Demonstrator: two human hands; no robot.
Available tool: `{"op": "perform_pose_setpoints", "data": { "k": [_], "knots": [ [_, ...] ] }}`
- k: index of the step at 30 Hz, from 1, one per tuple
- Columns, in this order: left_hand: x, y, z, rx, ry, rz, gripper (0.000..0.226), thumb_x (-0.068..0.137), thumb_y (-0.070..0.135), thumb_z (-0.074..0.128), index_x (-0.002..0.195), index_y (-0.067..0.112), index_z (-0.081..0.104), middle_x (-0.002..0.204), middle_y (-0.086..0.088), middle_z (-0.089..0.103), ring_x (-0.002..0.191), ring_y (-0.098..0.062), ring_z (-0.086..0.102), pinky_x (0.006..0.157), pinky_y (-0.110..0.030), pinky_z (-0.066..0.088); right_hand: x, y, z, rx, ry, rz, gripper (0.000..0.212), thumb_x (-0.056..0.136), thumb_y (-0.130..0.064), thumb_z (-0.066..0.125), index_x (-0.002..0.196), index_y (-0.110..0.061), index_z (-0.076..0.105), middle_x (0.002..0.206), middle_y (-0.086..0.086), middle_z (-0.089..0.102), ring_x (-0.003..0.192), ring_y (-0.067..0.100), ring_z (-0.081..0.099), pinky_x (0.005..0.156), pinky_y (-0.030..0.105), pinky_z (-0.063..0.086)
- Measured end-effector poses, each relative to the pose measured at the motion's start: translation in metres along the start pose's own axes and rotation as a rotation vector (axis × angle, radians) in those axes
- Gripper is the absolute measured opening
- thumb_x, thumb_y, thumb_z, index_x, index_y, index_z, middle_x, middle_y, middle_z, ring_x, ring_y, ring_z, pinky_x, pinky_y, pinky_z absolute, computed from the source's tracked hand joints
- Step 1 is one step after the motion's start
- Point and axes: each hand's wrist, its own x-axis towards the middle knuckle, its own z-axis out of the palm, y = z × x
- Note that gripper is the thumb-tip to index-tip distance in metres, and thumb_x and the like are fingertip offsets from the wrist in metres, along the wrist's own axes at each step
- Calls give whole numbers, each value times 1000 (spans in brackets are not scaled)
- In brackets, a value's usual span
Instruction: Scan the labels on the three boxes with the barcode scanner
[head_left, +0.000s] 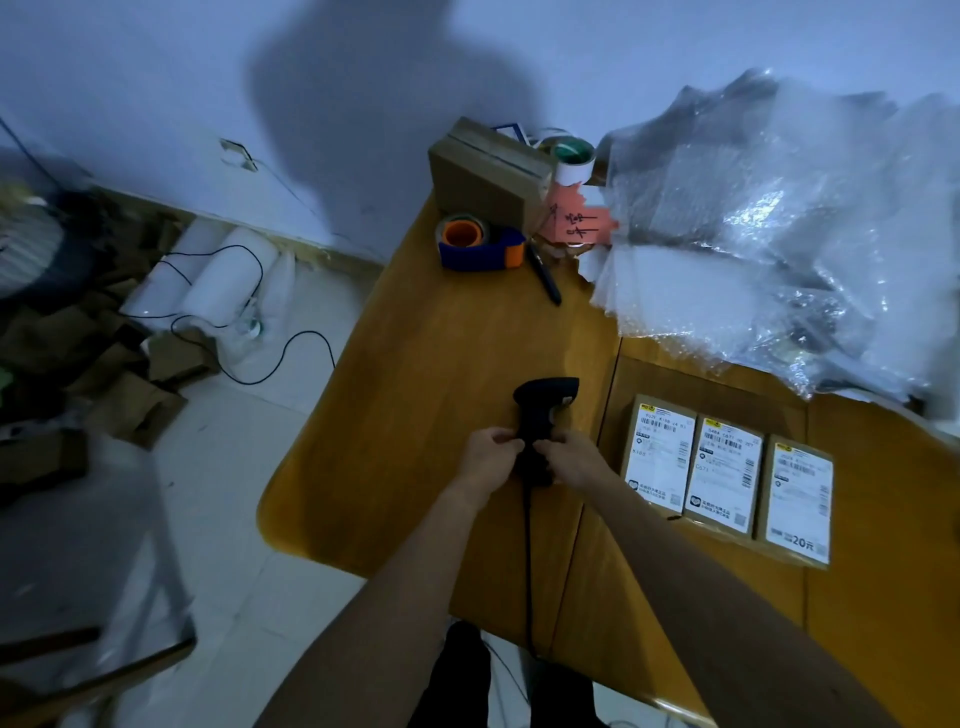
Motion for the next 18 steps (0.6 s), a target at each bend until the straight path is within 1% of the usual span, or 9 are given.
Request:
{"op": "perform_pose_setpoints", "data": {
  "k": [2, 5, 8, 10, 11, 13, 15, 16, 18],
  "knots": [
    [-1, 1, 1, -16, -9, 6, 32, 104, 27, 58, 131, 11, 65, 125, -7, 68, 114, -26, 64, 101, -44, 54, -4, 0, -3, 27, -14, -3, 25, 103, -25, 56, 120, -7, 61, 84, 4, 61, 75, 17, 59, 67, 30, 48],
    [-7, 4, 1, -40, -4, 11, 30, 105, 28, 57, 129, 12, 66, 121, -6, 68, 111, -25, 65, 98, -43, 56, -13, 0, -7, 60, -37, -21, 30, 103, -24, 58, 125, -3, 62, 82, 1, 59, 72, 13, 57, 61, 24, 44],
    [-10, 4, 0, -94, -10, 24, 24, 104, 29, 58, 120, 13, 68, 117, -7, 69, 108, -25, 67, 95, -43, 58, -26, -2, -10, 106, -60, -52, 32, 104, -21, 57, 127, -1, 62, 86, 0, 60, 75, 11, 58, 61, 22, 44],
    [-15, 7, -1, -146, -32, 20, 20, 103, 34, 59, 109, 16, 68, 116, -8, 70, 107, -24, 67, 95, -42, 58, -39, -4, -14, 155, -76, -82, 29, 104, -21, 56, 129, -6, 60, 94, 1, 63, 81, 12, 61, 66, 23, 47],
    [-17, 7, -2, -169, -41, 9, 22, 102, 38, 61, 108, 18, 67, 117, -8, 70, 108, -24, 68, 97, -44, 57, -44, -3, -15, 175, -86, -97, 28, 104, -21, 56, 129, -8, 59, 98, 2, 64, 85, 12, 62, 68, 24, 48],
    [-21, 11, -2, -202, -89, -13, 32, 98, 46, 63, 114, 18, 66, 121, -6, 70, 111, -25, 67, 101, -47, 55, -56, -2, -19, 204, -110, -139, 25, 104, -21, 55, 127, -11, 59, 100, 1, 65, 87, 12, 63, 70, 24, 48],
    [-26, 16, 0, -245, -134, -42, 43, 96, 49, 66, 122, 15, 62, 121, -5, 69, 113, -25, 67, 101, -47, 55, -62, 0, -21, 211, -130, -166, 28, 104, -22, 55, 130, -13, 58, 103, 2, 65, 89, 12, 64, 69, 23, 48],
    [-29, 18, 3, -261, -152, -46, 49, 94, 49, 68, 126, 13, 61, 121, -6, 69, 113, -25, 67, 101, -47, 55, -66, 1, -23, 221, -126, -177, 32, 104, -23, 56, 135, -13, 57, 109, 4, 66, 94, 14, 66, 72, 23, 50],
    [-35, 24, 10, -240, -182, -29, 56, 93, 51, 68, 131, 10, 63, 121, -7, 72, 112, -25, 69, 97, -44, 57, -72, 3, -28, 231, -112, -199, 37, 103, -23, 57, 139, -15, 56, 122, 9, 67, 108, 21, 67, 84, 29, 55]
  ]
}}
